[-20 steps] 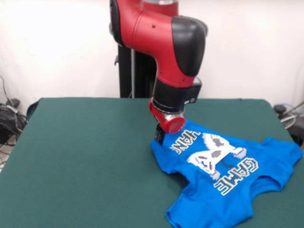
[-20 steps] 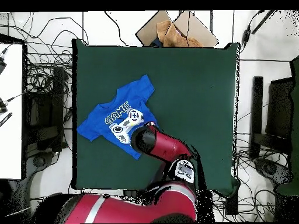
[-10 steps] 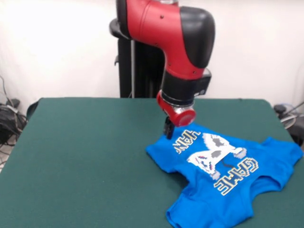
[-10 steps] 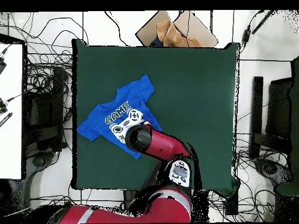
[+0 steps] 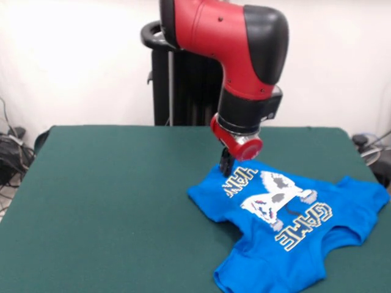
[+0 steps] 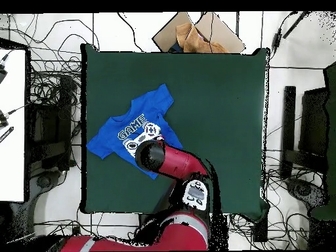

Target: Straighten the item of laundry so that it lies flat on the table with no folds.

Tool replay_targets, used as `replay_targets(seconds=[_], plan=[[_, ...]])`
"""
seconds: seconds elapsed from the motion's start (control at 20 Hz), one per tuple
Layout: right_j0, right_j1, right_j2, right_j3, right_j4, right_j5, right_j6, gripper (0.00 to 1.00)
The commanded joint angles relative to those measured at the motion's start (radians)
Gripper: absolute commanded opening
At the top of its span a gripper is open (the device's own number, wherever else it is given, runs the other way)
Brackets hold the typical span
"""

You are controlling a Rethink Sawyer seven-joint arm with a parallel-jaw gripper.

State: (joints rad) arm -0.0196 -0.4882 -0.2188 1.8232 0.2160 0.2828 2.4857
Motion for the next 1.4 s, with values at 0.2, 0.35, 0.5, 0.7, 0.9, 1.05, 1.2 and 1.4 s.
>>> replay_targets(seconds=[0.2,0.35,0.5,0.7,0.9,1.05,1.2,1.4], plan=[[0.013,0.132,0.101,-0.077,0.036,-0.14,0.14,0.0],[0.015,0.146,0.126,-0.069,0.036,-0.181,0.143,0.0],[-0.006,0.16,0.174,-0.073,0.042,-0.206,0.136,0.0],[0.042,0.152,0.138,-0.096,0.078,-0.16,0.154,0.0],[0.025,0.147,0.143,-0.109,0.07,-0.123,0.123,0.0],[-0.01,0.139,0.161,-0.109,0.059,-0.102,0.102,0.0],[-0.014,0.13,0.142,-0.121,0.056,-0.074,0.093,0.0],[0.095,0.23,-0.043,-0.208,0.069,-0.15,0.119,0.0]])
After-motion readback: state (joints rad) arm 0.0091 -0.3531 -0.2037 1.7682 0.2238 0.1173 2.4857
